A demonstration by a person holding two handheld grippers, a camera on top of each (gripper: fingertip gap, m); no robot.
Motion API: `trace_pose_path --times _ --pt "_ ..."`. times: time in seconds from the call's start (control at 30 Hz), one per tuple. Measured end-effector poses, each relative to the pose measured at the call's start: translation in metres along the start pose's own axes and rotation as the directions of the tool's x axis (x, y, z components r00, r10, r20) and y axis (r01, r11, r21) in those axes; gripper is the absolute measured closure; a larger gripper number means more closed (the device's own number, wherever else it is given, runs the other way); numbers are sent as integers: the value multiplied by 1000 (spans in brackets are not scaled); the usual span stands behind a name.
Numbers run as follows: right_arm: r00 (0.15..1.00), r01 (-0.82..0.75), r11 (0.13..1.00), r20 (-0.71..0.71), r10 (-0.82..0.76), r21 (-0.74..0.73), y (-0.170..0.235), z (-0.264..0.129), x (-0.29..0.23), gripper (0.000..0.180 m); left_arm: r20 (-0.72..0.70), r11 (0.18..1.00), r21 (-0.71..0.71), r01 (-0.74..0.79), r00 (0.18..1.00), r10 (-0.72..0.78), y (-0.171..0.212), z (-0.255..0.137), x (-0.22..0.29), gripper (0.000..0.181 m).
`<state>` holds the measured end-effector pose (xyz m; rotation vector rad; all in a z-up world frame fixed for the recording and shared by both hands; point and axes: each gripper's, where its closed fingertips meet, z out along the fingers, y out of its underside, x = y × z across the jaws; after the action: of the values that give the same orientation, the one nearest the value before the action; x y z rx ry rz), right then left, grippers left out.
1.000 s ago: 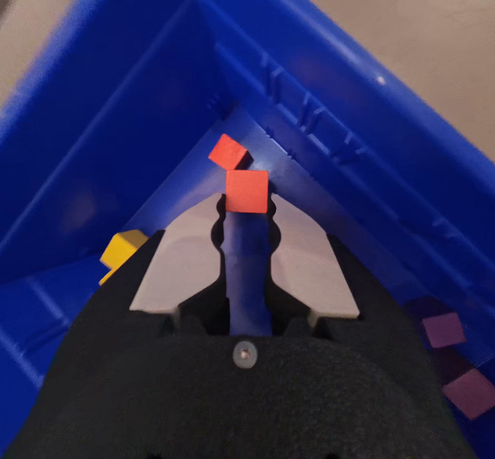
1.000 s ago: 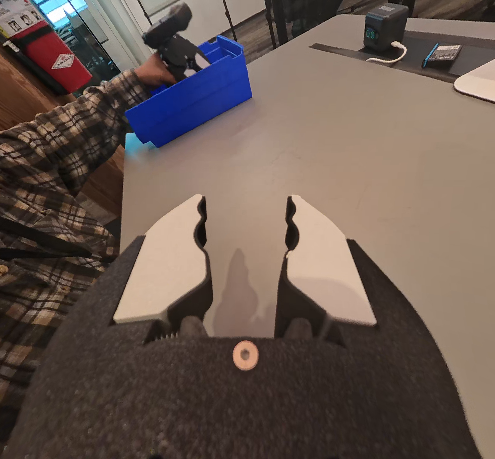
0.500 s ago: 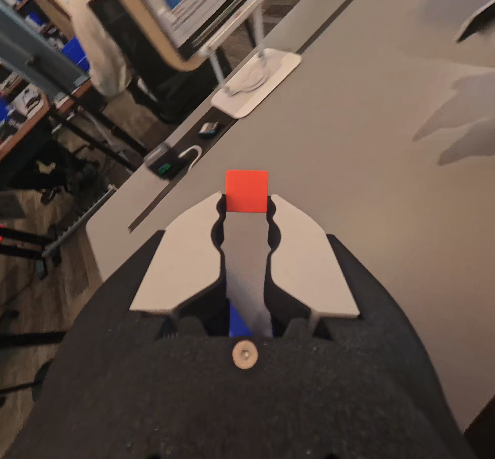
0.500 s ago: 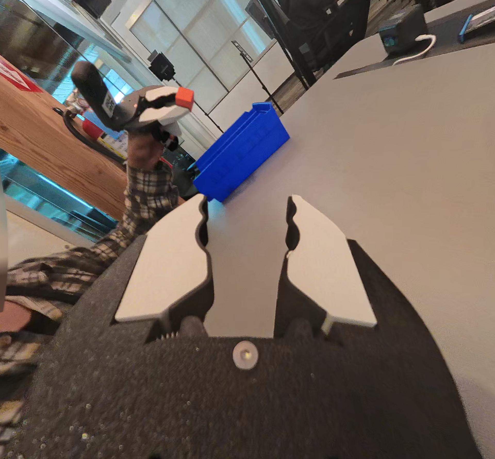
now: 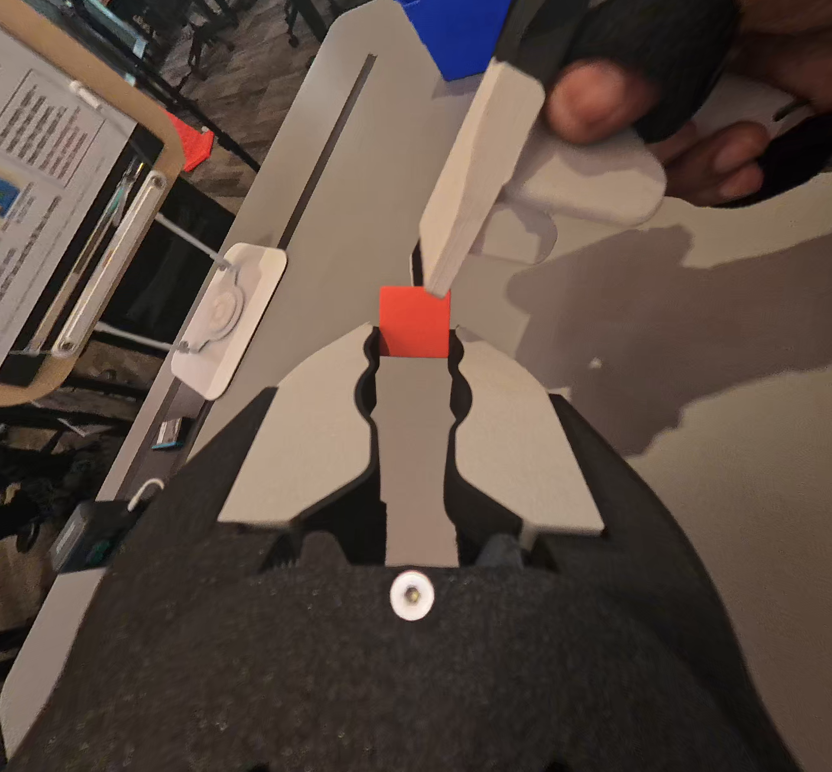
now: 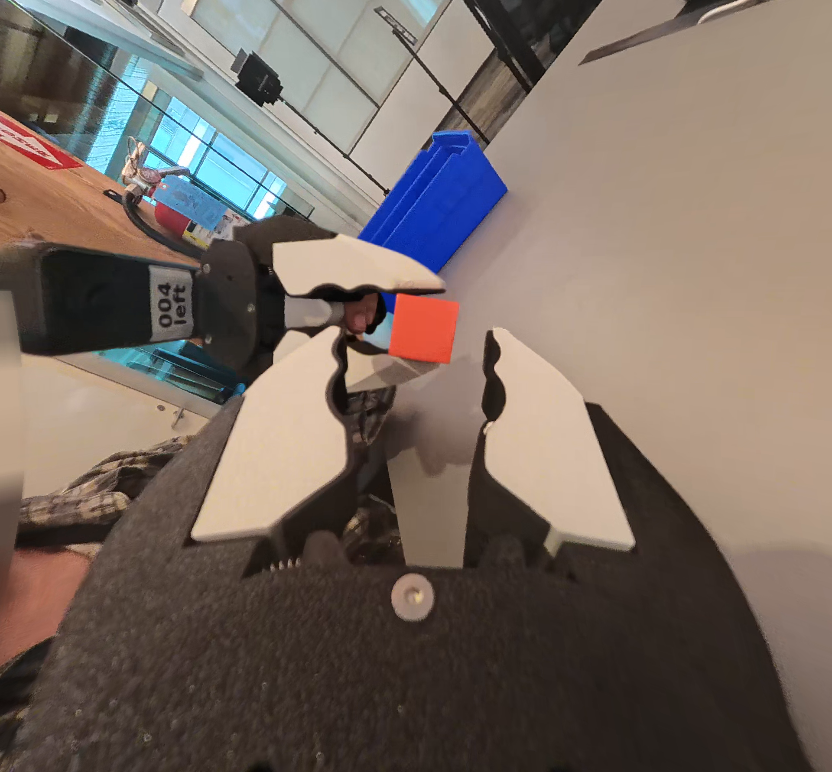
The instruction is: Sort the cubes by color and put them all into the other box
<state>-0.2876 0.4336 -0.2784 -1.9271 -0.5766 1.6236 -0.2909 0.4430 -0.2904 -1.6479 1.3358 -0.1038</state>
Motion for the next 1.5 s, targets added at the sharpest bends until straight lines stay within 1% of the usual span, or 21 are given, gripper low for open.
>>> trace_pose_path --times 0.07,0.1,0.13,0.2,0.3,0.33,0.4,0.47,0.53,0.57,0.63,0.7,0.73,0.8,0.87,1.0,1.13,1.33,1.37,1.4,1.5 --pt "1000 -15 1000 -10 15 -10 4 -4 5 123 -12 1000 7 -23 1000 23 -7 8 8 152" --pt "1000 -19 1000 3 19 -14 6 -7 6 133 -17 999 15 -30 999 30 -10 11 11 152" --pt "999 -26 999 28 26 -21 8 -10 4 150 -23 999 27 -35 999 35 -14 13 14 152" --pt "998 -51 999 45 52 -12 7 -16 5 151 -27 998 48 -40 999 41 -19 16 17 152" --pt "1000 -22 1000 19 22 -6 7 -28 7 151 -78 995 103 -3 997 11 -27 21 24 151" --pt "1000 -7 1000 1 7 -4 5 -36 8 152 -102 993 120 20 995 -7 -28 22 25 146" --pt "997 30 1000 -64 -31 -6 -4 -63 11 152 -153 987 141 73 987 -52 -26 26 27 133" --pt "973 92 996 -214 -89 7 -26 -110 23 152 -196 982 153 113 977 -82 -17 30 26 128" --pt "887 158 987 -440 -139 9 -57 -174 50 152 -211 977 164 138 972 -102 -3 36 23 128" --pt "816 182 983 -558 -151 1 -74 -211 68 152 -220 974 170 151 969 -111 5 38 22 129" --pt "623 195 980 -766 -157 -42 -103 -287 107 152 -242 963 198 184 961 -134 15 43 22 132" --pt "434 123 987 -889 -145 -101 -117 -352 148 151 -259 952 220 213 954 -153 21 46 23 136" --pt "371 76 990 -918 -138 -118 -120 -375 167 151 -265 949 227 217 952 -154 22 48 24 138" --pt "284 -24 990 -951 -125 -138 -119 -405 203 151 -264 953 234 191 956 -127 21 49 26 140" --pt "236 -108 986 -966 -102 -130 -114 -420 237 151 -239 961 238 141 967 -82 20 51 26 144" --pt "181 -223 964 -978 -101 -141 -104 -426 286 151 -239 973 219 77 971 -23 23 56 37 146" --pt "196 -313 944 -979 -47 -108 -87 -418 315 151 -261 976 206 65 965 -9 23 58 44 146" --pt "148 -375 926 -989 18 -40 -66 -427 332 150 -283 974 210 81 959 -19 23 54 46 147" --pt "145 -370 928 -989 24 -31 -65 -429 332 146 -282 975 206 83 959 -22 23 53 45 147" --pt "138 -364 931 -990 30 -23 -67 -430 330 135 -280 975 204 83 960 -23 24 53 45 147" --pt "162 -325 945 -987 25 -29 -89 -428 300 123 -266 975 202 96 963 -40 26 50 40 146"
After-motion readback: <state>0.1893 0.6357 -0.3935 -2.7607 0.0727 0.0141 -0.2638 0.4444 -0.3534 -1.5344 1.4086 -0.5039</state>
